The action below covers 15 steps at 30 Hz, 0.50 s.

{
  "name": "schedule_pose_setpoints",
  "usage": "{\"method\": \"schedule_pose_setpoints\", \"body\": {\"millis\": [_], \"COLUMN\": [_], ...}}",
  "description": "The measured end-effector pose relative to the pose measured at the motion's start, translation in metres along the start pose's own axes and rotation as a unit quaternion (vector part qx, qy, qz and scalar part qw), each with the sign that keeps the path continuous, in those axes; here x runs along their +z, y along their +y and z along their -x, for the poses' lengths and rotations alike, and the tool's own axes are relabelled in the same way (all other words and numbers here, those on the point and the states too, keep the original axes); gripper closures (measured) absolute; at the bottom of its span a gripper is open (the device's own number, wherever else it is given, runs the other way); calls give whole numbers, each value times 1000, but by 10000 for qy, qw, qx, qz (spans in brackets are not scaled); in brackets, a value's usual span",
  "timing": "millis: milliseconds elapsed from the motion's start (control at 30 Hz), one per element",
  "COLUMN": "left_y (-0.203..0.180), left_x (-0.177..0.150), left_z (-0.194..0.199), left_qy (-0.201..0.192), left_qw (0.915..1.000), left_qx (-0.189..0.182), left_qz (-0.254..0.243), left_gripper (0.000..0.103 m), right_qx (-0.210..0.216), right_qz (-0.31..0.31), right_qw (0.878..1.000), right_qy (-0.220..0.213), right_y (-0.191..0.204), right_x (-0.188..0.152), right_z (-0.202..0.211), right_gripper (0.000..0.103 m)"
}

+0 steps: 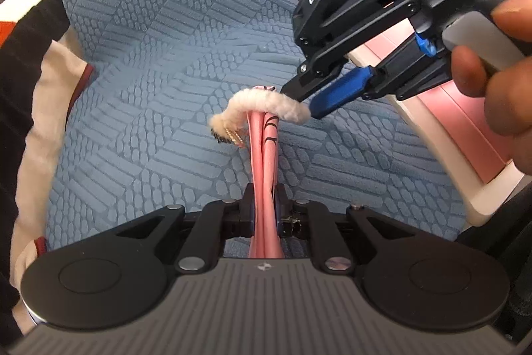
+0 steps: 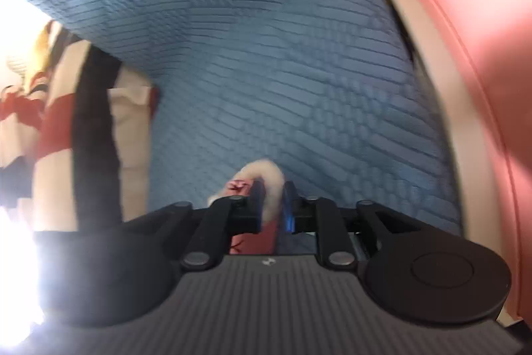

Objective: Organize objects
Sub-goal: 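Slide the white ring over the pink strip held by the left gripper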

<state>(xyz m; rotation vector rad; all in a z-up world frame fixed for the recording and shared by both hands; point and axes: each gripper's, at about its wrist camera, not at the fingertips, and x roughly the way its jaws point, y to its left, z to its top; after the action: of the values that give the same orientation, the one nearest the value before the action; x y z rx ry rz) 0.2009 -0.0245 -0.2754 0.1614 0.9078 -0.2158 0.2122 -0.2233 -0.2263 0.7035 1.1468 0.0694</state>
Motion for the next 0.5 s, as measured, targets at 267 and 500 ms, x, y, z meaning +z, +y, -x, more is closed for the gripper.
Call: {"method": "schedule_pose_setpoints", "body": {"millis": [267, 500], "left_y": [-7, -11], "left_x": [-1, -1], "left_z": [1, 1], "left_qy": [-14, -21], "left_qw": [9998, 9993], "left_qx": [71, 127], "left_qz": [-183, -351], "left_gripper": [91, 91], "right_qx": [-192, 40], "right_qz": [431, 872], "right_qw": [9979, 9947], "right_qy": [-442, -549], "right_y": [12, 29], "right_x": [5, 14], "right_z": [11, 7], "right_gripper": [75, 75]}}
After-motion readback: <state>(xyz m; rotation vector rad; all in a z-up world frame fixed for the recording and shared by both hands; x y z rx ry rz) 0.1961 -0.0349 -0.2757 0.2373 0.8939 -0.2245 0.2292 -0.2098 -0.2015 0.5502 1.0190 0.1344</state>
